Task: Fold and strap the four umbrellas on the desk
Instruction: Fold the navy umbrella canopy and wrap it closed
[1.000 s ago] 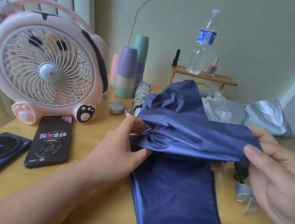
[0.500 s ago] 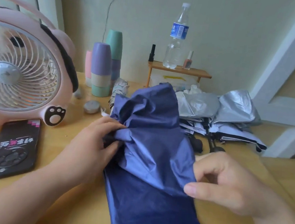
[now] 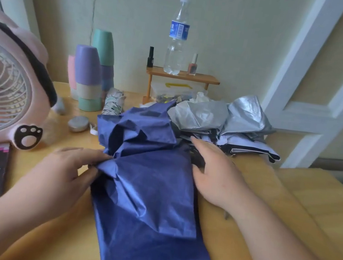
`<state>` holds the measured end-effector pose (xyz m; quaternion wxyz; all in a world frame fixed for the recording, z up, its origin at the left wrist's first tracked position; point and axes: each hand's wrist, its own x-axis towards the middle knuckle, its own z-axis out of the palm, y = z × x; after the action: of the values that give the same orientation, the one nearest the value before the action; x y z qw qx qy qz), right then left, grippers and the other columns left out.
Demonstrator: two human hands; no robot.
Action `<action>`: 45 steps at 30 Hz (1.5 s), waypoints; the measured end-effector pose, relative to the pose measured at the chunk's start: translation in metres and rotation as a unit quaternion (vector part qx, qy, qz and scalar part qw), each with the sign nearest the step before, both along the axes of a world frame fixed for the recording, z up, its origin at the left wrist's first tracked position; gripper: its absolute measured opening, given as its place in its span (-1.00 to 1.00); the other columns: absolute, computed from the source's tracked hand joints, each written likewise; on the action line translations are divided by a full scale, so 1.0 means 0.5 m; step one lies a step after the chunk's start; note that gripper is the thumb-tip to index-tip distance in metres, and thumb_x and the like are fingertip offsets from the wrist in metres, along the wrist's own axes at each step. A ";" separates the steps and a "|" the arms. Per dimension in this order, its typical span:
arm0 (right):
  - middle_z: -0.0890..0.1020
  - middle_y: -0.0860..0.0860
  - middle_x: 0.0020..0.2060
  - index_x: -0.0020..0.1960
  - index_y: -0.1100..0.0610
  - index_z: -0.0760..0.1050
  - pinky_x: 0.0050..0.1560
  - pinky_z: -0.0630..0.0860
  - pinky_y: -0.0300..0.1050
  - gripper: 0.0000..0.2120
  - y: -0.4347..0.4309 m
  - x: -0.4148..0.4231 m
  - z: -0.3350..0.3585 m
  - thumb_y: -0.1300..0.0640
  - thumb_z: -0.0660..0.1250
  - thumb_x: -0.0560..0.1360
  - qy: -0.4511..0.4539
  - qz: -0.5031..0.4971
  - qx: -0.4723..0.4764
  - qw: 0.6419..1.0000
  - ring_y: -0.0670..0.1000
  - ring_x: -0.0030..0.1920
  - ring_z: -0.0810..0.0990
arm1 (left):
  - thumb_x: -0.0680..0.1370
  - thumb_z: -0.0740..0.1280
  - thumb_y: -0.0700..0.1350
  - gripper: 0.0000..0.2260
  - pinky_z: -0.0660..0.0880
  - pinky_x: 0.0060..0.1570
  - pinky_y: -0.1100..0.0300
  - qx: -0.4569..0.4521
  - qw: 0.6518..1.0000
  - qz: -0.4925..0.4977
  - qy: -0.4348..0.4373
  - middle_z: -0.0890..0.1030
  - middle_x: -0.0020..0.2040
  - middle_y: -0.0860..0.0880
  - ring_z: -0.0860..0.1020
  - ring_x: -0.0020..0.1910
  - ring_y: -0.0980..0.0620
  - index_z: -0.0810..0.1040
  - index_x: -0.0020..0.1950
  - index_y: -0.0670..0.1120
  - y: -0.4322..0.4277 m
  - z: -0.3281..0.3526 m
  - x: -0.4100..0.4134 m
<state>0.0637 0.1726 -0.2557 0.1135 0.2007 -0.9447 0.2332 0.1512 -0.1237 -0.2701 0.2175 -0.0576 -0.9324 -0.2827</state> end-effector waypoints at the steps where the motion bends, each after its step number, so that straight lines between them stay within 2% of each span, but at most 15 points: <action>1: 0.36 -0.12 0.54 0.59 -0.03 0.26 0.48 0.24 -0.21 -0.42 -0.003 0.000 0.003 0.14 0.29 0.60 0.004 0.001 0.014 1.000 -0.07 0.48 0.38 | 0.54 0.41 -0.18 -0.70 0.50 0.01 0.09 -0.014 1.000 -0.001 0.011 0.67 0.03 0.28 0.62 0.05 0.12 0.68 0.11 0.22 0.001 0.000 0.001; 4: 0.45 -0.11 0.49 0.56 -0.05 0.34 0.44 0.34 -0.14 -0.49 -0.007 -0.002 0.006 0.10 0.26 0.62 0.010 -0.003 0.044 0.999 -0.02 0.47 0.41 | 0.49 0.26 0.05 -0.63 0.46 0.14 -0.01 -0.082 0.997 -0.013 0.010 0.68 0.11 0.12 0.55 0.19 0.09 0.69 0.20 -0.01 0.006 -0.003 0.005; 8: 0.46 -0.08 0.48 0.48 -0.04 0.46 0.51 0.27 -0.09 -0.58 0.004 -0.008 -0.002 0.13 0.26 0.63 0.005 0.017 0.069 0.997 -0.07 0.55 0.29 | 0.52 0.18 0.17 -0.55 0.33 0.18 0.03 -0.151 0.988 -0.021 0.006 0.64 0.23 0.04 0.47 0.28 0.02 0.66 0.23 -0.03 0.020 -0.011 0.010; 13: 0.47 -0.06 0.45 0.50 0.03 0.43 0.50 0.29 0.04 -0.49 0.003 0.000 -0.003 0.05 0.37 0.56 0.024 0.040 0.048 0.998 0.01 0.51 0.32 | 0.58 0.08 0.23 -0.48 0.26 0.33 0.06 -0.130 0.991 -0.009 0.018 0.50 0.37 0.02 0.35 0.35 -0.04 0.63 0.29 -0.02 0.048 -0.007 0.025; 16: 0.60 -0.19 0.09 0.33 -0.14 0.48 0.20 0.50 -0.03 -0.52 0.010 0.022 0.007 -0.07 0.39 0.41 0.017 0.017 -0.077 0.997 -0.02 0.15 0.54 | 0.60 0.04 0.26 -0.48 0.17 0.39 0.18 -0.108 0.994 -0.011 0.031 0.46 0.40 0.00 0.31 0.36 -0.02 0.65 0.21 -0.02 0.049 -0.001 0.023; 18: 0.64 -0.06 -0.18 0.19 -0.16 0.46 -0.14 0.51 -0.13 -0.64 0.013 0.036 0.014 0.12 0.44 0.48 -0.033 0.028 -0.182 0.982 -0.02 -0.21 0.57 | 0.60 0.04 0.27 -0.47 0.14 0.39 0.24 -0.099 0.995 -0.015 0.030 0.42 0.40 0.01 0.32 0.36 0.00 0.63 0.19 -0.03 0.051 0.000 0.022; 21: 0.71 0.18 -0.16 0.32 -0.16 0.47 -0.20 0.45 -0.06 -0.54 0.007 0.073 0.053 0.35 0.25 0.61 -0.152 0.078 -0.341 0.924 0.21 -0.25 0.60 | 0.59 0.03 0.27 -0.46 0.09 0.39 0.33 -0.084 0.996 -0.026 0.019 0.34 0.43 0.01 0.31 0.39 0.01 0.60 0.19 -0.06 0.053 0.001 0.022; 24: 0.71 0.23 -0.11 0.42 -0.08 0.44 -0.08 0.55 -0.12 -0.47 0.001 0.120 0.090 0.33 0.16 0.54 -0.297 0.195 -0.494 0.793 0.13 -0.08 0.68 | 0.59 0.07 0.22 -0.49 0.09 0.42 0.41 -0.068 0.996 -0.060 0.009 0.35 0.43 0.05 0.32 0.43 0.06 0.51 0.36 -0.06 0.050 0.007 0.023; 25: 0.71 0.23 -0.10 0.46 -0.11 0.40 -0.05 0.58 -0.13 -0.42 0.002 0.136 0.092 0.30 0.19 0.51 -0.315 0.228 -0.483 0.785 0.13 -0.05 0.70 | 0.61 0.12 0.16 -0.53 0.17 0.41 0.37 -0.050 0.996 -0.068 0.010 0.38 0.42 0.07 0.36 0.42 0.07 0.44 0.43 -0.04 0.049 0.010 0.023; 29: 0.70 0.33 -0.09 0.43 -0.32 0.40 0.08 0.52 0.07 -0.31 0.010 0.178 0.049 0.28 0.35 0.45 -0.238 0.201 -0.379 0.871 0.23 -0.03 0.62 | 0.65 0.22 -0.07 -0.68 0.38 0.12 0.24 0.004 0.998 -0.061 0.021 0.55 0.21 0.12 0.49 0.20 0.10 0.42 0.42 0.05 0.053 0.014 0.024; 33: 0.74 0.22 -0.14 0.35 -0.27 0.50 0.01 0.60 -0.14 -0.37 0.015 0.203 0.018 0.30 0.34 0.44 -0.220 0.171 -0.450 0.848 0.08 -0.07 0.69 | 0.59 0.11 -0.09 -0.69 0.32 -0.03 0.31 -0.035 0.995 -0.086 0.036 0.60 0.07 0.06 0.47 0.06 0.09 0.58 0.20 -0.04 0.045 0.007 0.019; 37: 0.71 0.33 -0.12 0.41 -0.17 0.45 0.10 0.52 0.02 -0.44 0.037 0.212 0.000 0.24 0.35 0.49 -0.219 0.155 -0.396 0.878 0.42 -0.01 0.59 | 0.54 0.03 0.01 -0.55 0.34 0.16 0.31 -0.045 0.994 -0.091 0.031 0.65 0.18 0.02 0.52 0.15 0.05 0.64 0.19 -0.08 0.047 0.005 0.020; 41: 0.45 0.42 -0.35 0.29 -0.21 0.55 -0.14 0.29 0.05 -0.54 0.047 0.218 -0.021 0.17 0.38 0.47 -0.236 0.121 -0.365 0.892 0.38 -0.29 0.35 | 0.55 0.19 -0.08 -0.69 0.18 0.36 0.43 -0.072 0.992 -0.088 0.054 0.64 0.18 0.02 0.51 0.19 0.04 0.66 0.14 -0.09 0.047 0.004 0.026; 43: 0.36 0.36 -0.42 0.25 -0.25 0.57 -0.22 0.22 0.00 -0.56 0.043 0.220 -0.027 0.14 0.38 0.45 -0.244 0.107 -0.356 0.896 0.33 -0.33 0.26 | 0.51 0.31 -0.11 -0.79 0.34 0.25 0.29 -0.062 0.994 -0.062 0.067 0.59 0.12 0.05 0.52 0.13 0.02 0.62 0.11 -0.05 0.050 0.010 0.038; 45: 0.31 0.32 -0.43 0.20 -0.29 0.58 -0.25 0.22 -0.02 -0.58 0.036 0.222 -0.028 0.10 0.38 0.43 -0.243 0.096 -0.346 0.901 0.31 -0.33 0.24 | 0.50 0.39 -0.05 -0.92 0.42 -0.03 0.13 -0.048 0.995 0.002 0.088 0.53 -0.09 0.07 0.50 -0.05 -0.02 0.53 -0.08 -0.02 0.056 0.028 0.056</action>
<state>0.1745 0.1905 -0.2698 -0.0803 0.1754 -0.7792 0.5964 0.1790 -0.0959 -0.2562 0.2960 -0.0910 -0.9222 -0.2314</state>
